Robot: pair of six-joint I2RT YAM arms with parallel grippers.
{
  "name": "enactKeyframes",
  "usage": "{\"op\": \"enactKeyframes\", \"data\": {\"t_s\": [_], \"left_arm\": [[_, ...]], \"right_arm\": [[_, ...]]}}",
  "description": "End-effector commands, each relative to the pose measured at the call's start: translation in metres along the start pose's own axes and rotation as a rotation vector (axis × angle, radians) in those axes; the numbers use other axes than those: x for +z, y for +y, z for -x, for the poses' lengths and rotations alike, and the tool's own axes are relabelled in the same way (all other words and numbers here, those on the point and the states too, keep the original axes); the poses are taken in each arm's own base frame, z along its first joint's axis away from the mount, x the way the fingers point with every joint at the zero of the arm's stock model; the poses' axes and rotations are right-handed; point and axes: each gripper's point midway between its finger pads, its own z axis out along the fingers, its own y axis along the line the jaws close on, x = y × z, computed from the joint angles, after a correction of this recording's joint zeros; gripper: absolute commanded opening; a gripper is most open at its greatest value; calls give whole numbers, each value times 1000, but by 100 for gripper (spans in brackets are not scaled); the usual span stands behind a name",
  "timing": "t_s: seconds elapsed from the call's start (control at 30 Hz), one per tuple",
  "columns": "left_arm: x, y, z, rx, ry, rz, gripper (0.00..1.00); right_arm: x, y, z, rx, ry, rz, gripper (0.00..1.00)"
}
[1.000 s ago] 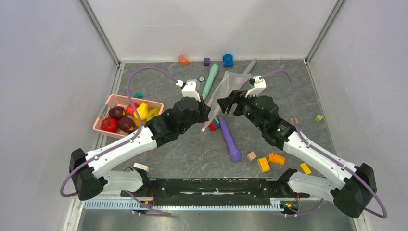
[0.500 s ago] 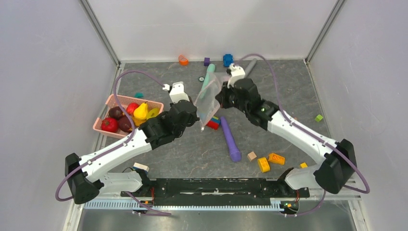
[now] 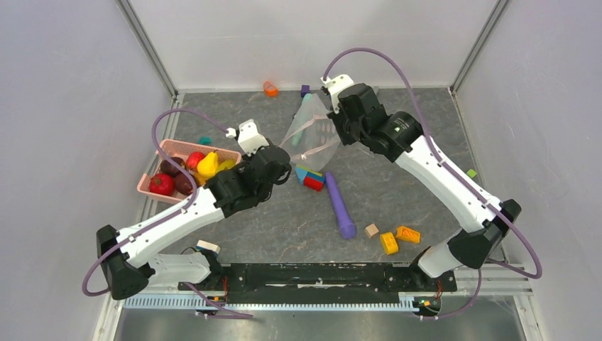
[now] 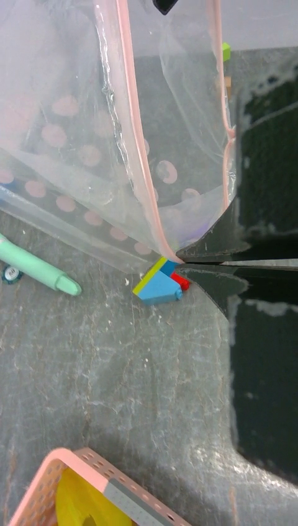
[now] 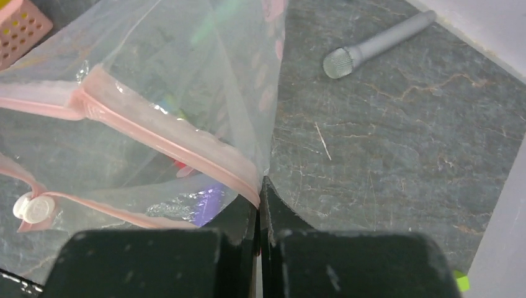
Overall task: Place the food in the zip-top bag and seal the zipper
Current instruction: Pick up the zipper food storage bag at the center of the board.
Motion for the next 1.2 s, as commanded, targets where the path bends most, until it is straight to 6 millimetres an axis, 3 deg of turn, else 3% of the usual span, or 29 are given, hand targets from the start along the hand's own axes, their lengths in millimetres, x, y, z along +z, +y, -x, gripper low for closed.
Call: {"op": "enactKeyframes", "data": {"t_s": [0.0, 0.1, 0.17, 0.23, 0.27, 0.33, 0.4, 0.47, 0.6, 0.7, 0.83, 0.93, 1.0, 1.07, 1.17], "left_arm": [[6, 44, -18, 40, 22, 126, 2], [9, 39, -43, 58, 98, 58, 3], [10, 40, -54, 62, 130, 40, 8], [8, 42, -55, 75, 140, 38, 12], [5, 41, -53, 89, 143, 30, 19], [0, 44, -46, 114, 134, 23, 43], [-5, 47, -36, 121, 108, 19, 79], [-9, 51, -23, 101, 59, 19, 95], [-5, 55, -7, 102, -21, 54, 100], [5, 53, -5, 125, -16, 95, 99], [18, 37, -4, 117, -9, 84, 82], [26, 12, 3, 122, -18, 25, 45], [29, -14, 11, 123, -20, -41, 17], [32, -45, 15, 123, -12, -133, 3], [33, -94, 17, 106, 27, -277, 2]], "right_arm": [[13, 20, -5, -108, 30, 96, 0], [31, 84, -14, -151, 24, 307, 0], [38, 127, -14, -150, -6, 452, 0], [47, 147, -8, -135, -45, 458, 0], [53, 147, -4, -138, -57, 405, 0], [58, 146, 2, -141, -72, 337, 0], [59, 147, 5, -119, -74, 328, 0], [59, 152, 2, -111, -66, 353, 0], [47, 168, 3, -112, -83, 467, 0], [33, 165, 13, -134, -113, 486, 0], [19, 142, 32, -178, -160, 417, 0], [20, 99, 43, -198, -146, 277, 1], [23, 54, 46, -208, -115, 130, 2], [17, -3, 49, -218, -91, -102, 3], [-24, -83, 57, -203, -76, -476, 0]]}}
